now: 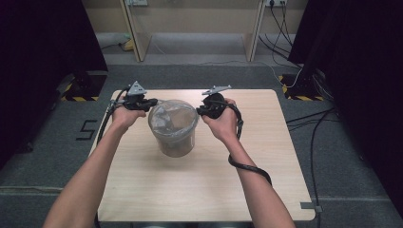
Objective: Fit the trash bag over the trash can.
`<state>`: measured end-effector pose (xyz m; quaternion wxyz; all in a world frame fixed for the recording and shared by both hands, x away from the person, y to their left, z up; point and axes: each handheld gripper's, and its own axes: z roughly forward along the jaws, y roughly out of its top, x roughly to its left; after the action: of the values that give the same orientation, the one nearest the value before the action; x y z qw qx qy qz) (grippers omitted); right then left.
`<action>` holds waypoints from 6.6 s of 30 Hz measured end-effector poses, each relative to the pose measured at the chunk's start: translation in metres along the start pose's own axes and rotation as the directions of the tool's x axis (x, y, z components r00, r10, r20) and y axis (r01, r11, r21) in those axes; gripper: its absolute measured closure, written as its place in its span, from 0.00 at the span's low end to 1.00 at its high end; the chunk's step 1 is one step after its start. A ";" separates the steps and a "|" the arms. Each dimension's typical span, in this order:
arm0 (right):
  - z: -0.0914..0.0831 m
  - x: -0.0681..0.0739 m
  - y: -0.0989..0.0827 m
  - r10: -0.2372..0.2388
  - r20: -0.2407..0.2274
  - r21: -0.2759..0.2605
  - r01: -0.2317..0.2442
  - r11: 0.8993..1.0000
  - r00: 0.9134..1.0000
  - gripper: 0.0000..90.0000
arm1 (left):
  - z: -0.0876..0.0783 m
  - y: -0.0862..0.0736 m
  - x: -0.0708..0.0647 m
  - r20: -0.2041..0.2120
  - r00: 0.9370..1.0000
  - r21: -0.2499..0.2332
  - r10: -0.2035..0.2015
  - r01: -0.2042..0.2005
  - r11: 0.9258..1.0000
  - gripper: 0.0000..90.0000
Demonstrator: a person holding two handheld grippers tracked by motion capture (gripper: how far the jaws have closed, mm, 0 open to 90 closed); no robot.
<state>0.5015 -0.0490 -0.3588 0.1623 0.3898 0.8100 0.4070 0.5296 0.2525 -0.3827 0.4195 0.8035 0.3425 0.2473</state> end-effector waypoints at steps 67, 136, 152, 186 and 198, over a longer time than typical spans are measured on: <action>0.001 0.002 0.017 -0.068 -0.018 -0.014 0.067 0.998 0.998 0.80 | -0.002 0.010 0.003 0.033 0.996 -0.007 0.082 -0.082 0.997 0.88; 0.023 -0.005 0.007 -0.048 -0.018 0.036 0.048 0.998 0.999 1.00 | 0.026 0.027 -0.010 0.052 0.989 -0.015 0.140 -0.139 0.990 0.96; 0.024 -0.011 0.000 -0.036 -0.017 0.054 0.037 0.998 0.999 0.92 | 0.017 0.027 -0.008 0.058 0.989 -0.023 0.137 -0.136 0.990 0.78; -0.011 0.006 0.005 -0.009 -0.056 0.016 0.010 1.000 0.998 0.73 | -0.006 0.025 -0.009 0.075 0.988 -0.031 0.134 -0.132 0.991 0.70; -0.005 0.003 -0.006 0.016 -0.068 0.063 -0.011 0.998 0.998 0.99 | -0.009 0.017 -0.002 0.094 0.991 -0.044 0.091 -0.087 0.995 0.73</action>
<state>0.4939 -0.0515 -0.3605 0.1192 0.3859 0.8249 0.3955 0.5278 0.2489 -0.3635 0.4398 0.8204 0.2808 0.2336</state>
